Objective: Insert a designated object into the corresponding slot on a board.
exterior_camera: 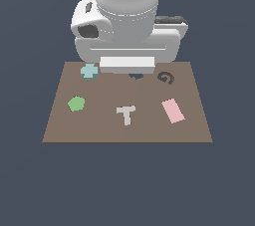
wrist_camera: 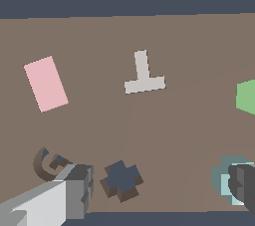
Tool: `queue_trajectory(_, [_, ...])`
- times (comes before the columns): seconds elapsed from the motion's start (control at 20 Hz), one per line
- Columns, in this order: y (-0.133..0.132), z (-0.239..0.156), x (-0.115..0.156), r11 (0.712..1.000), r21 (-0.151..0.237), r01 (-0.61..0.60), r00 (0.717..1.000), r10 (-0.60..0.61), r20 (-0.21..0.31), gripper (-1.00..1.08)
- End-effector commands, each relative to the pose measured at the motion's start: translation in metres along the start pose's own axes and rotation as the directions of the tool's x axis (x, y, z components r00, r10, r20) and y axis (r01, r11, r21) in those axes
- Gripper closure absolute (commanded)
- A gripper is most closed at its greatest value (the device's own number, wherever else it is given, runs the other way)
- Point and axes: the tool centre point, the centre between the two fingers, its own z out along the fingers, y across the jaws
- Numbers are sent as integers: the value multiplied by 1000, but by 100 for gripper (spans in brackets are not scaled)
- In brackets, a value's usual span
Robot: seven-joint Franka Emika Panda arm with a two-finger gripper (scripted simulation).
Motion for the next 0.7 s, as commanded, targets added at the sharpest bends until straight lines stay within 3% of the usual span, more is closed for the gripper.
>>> queue_trajectory(0.0, [0, 0, 0, 1000, 0, 0, 1000, 0, 0, -92])
queue_trajectory(0.35, [11, 8, -7, 1000, -1, 4, 1000, -4, -3, -92])
queue_trajectory(0.65, [41, 29, -25, 1000, -4, 13, 1000, -13, -12, -92])
